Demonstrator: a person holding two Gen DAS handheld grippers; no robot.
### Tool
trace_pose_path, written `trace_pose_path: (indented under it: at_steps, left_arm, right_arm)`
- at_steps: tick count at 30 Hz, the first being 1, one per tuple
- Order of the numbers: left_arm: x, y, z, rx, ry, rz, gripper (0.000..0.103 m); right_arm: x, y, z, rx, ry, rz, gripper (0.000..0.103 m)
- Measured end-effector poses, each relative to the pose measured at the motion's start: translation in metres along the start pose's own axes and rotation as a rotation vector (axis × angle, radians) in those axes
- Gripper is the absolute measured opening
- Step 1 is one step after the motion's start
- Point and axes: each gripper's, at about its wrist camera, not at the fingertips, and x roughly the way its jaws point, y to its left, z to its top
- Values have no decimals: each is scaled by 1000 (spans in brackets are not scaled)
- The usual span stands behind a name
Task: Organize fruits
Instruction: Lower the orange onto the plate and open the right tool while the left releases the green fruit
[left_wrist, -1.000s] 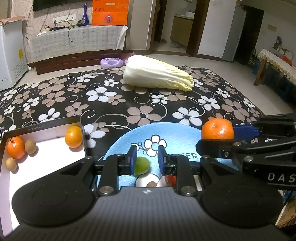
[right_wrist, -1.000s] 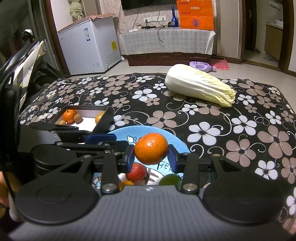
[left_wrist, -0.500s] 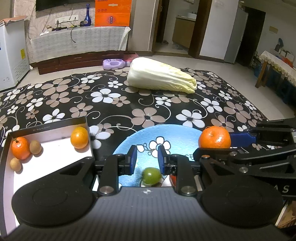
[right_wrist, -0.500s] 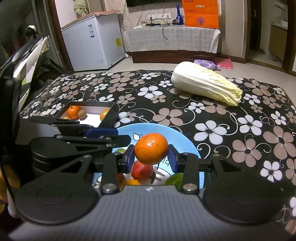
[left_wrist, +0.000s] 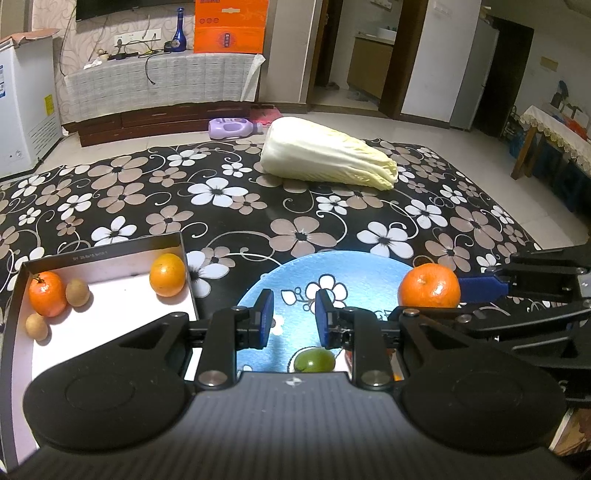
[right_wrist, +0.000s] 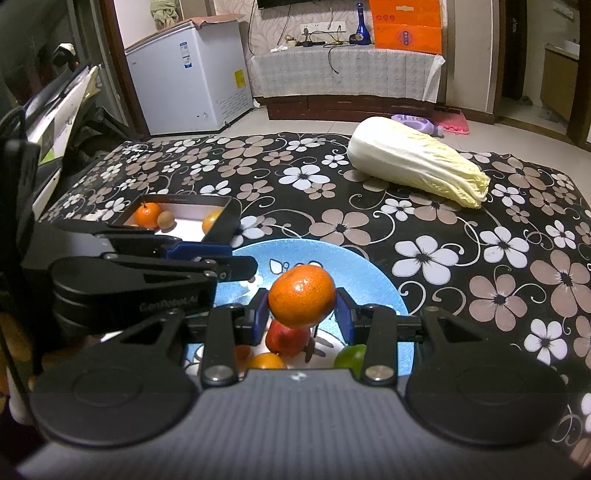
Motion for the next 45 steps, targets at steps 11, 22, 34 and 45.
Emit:
trace_pose_path:
  at_steps: [11,22,34,45]
  left_arm:
    - [-3,4,0,-3,-6,4,34]
    - [-5,7,1,-4,-8,7,34]
    - [-3,5,0,-3,-5,8,34]
    - [-5,8,0,-9,-10,11,34]
  right_arm:
    - [4,2,-3,-34,39,-7,41]
    - [14,0,-14,-113,147,-89,41]
    - [9,2,-17,-157,160,-74,42]
    - [4,3,-15,-160,152,-59,55]
